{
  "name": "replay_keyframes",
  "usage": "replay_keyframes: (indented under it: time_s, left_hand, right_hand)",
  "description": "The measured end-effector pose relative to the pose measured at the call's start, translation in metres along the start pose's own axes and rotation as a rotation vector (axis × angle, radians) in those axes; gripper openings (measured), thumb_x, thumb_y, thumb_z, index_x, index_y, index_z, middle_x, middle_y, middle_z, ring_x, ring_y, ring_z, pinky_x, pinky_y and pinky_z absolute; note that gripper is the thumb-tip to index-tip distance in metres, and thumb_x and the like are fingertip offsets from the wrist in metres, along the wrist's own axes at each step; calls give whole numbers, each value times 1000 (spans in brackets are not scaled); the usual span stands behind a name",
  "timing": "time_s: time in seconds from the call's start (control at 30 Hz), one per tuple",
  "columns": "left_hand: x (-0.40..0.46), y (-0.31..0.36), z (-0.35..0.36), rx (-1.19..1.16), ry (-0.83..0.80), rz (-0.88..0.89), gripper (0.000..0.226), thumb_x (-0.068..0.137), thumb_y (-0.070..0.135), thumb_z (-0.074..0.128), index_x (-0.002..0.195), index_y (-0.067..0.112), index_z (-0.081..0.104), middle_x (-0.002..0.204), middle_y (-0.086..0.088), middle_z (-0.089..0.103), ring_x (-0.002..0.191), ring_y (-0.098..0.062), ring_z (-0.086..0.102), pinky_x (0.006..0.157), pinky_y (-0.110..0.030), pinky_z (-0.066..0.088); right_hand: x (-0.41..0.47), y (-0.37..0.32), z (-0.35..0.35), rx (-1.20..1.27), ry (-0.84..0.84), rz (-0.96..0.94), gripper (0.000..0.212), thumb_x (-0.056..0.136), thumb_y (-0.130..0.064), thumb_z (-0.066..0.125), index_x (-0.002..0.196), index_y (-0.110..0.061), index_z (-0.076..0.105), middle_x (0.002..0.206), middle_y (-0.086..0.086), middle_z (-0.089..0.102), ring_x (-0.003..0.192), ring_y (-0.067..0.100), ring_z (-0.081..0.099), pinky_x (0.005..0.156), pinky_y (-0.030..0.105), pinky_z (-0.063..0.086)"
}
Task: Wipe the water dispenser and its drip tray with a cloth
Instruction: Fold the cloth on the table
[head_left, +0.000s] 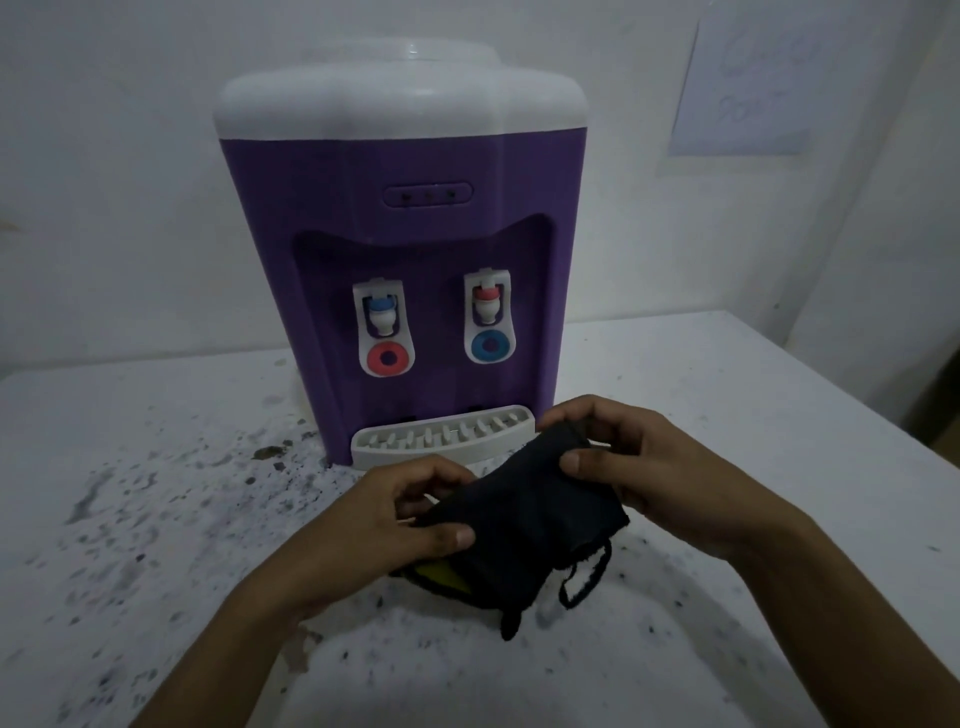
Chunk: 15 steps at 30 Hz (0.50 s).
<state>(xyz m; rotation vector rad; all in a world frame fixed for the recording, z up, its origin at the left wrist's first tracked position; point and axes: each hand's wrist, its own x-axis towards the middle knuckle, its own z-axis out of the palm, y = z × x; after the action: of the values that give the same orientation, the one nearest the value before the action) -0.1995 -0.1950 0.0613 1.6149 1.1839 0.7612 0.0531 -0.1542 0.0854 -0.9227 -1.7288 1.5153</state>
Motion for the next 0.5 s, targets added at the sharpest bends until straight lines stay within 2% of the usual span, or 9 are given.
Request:
replay_keyframes:
  time_s: [0.1, 0.27, 0.33, 0.4, 0.5]
  left_hand:
    - [3, -8, -4, 214, 19, -54, 43, 76, 24, 77, 112, 43, 61, 108, 18, 67, 101, 4, 61, 85, -18, 52]
    - [5, -15, -2, 377, -12, -27, 43, 76, 14, 73, 107, 41, 61, 103, 23, 64, 95, 7, 59, 81, -13, 49]
    - [4, -17, -3, 374, -15, 2, 51, 78, 6, 68, 112, 42, 57, 109, 22, 60, 99, 7, 56, 81, -11, 47]
    - [4, -18, -4, 329, 3, 12, 58, 78, -1, 64, 116, 42, 54, 113, 21, 57, 101, 7, 55, 79, -10, 46]
    - [5, -19, -3, 124, 65, -14, 61, 80, -5, 62, 119, 41, 56, 110, 11, 61, 99, -1, 61, 78, -15, 50]
  right_hand:
    - [1, 7, -3, -116, 10, -12, 25, 90, 0, 56, 105, -19, 63, 107, 4, 66, 101, 20, 65, 79, 32, 54]
    - [4, 19, -3, -252, 38, -12, 29, 91, 7, 48, 91, -18, 63, 100, 7, 67, 97, 23, 64, 78, 34, 55]
    - [5, 23, -5, -261, 50, 13, 27, 91, 6, 46, 89, -17, 61, 103, 5, 68, 102, 23, 63, 82, 39, 53]
    - [6, 27, -8, -225, 35, 71, 24, 93, 3, 44, 92, -16, 58, 105, 2, 68, 103, 18, 63, 87, 37, 52]
    - [6, 33, -11, -157, -41, 173, 18, 96, -6, 45, 98, -20, 55, 99, 16, 64, 90, 24, 59, 87, 42, 49]
